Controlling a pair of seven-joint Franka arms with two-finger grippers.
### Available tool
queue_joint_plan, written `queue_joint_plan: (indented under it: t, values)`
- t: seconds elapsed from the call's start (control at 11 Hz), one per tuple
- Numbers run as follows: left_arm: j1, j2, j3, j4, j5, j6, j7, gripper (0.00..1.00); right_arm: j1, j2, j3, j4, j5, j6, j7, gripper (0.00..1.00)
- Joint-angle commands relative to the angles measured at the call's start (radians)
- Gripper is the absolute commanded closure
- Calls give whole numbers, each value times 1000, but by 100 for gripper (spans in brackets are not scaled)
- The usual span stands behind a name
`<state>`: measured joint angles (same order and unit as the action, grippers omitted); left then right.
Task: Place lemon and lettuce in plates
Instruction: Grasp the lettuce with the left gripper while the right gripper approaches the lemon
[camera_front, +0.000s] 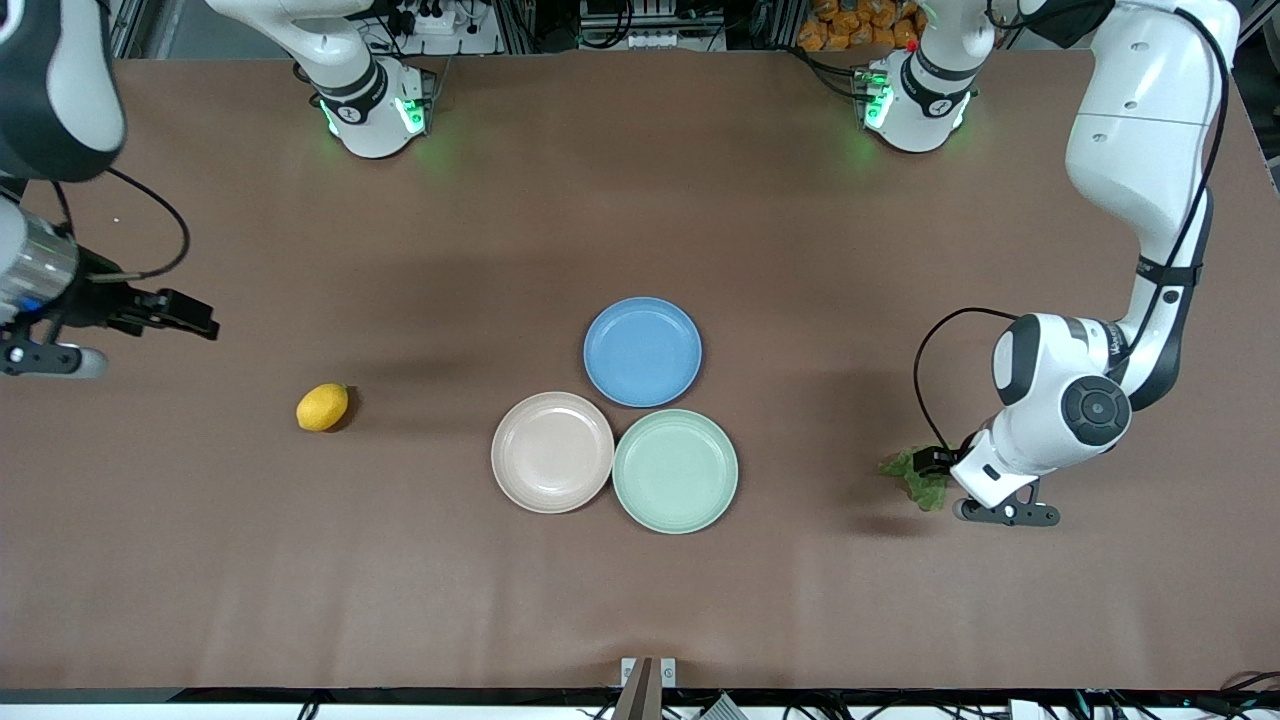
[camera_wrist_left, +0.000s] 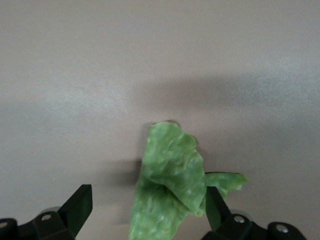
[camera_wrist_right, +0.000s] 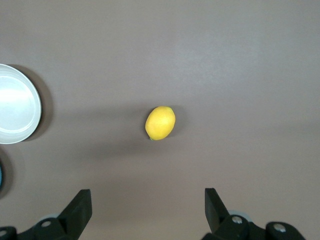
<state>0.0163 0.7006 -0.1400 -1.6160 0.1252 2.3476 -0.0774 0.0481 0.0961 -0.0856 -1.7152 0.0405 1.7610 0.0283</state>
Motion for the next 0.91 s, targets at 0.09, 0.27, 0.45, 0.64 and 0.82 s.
queue_joint_plan:
  t: [0.09,0.27,0.45,0.64,0.82]
  values:
    - [-9,37,-7,-13,16,51,-18,1,12,-9,1,-104,18,112,16,0]
    - [-7,63,-7,-13,14,88,-18,14,22,3,1,-209,19,258,19,0]
    - [-10,65,-7,-13,24,90,-16,48,42,31,1,-288,19,382,38,0]
    - [-10,65,-7,-12,24,90,-16,88,49,80,1,-288,19,394,51,0]
    - [-9,53,-6,-7,25,90,-13,100,47,140,1,-288,19,449,51,0]
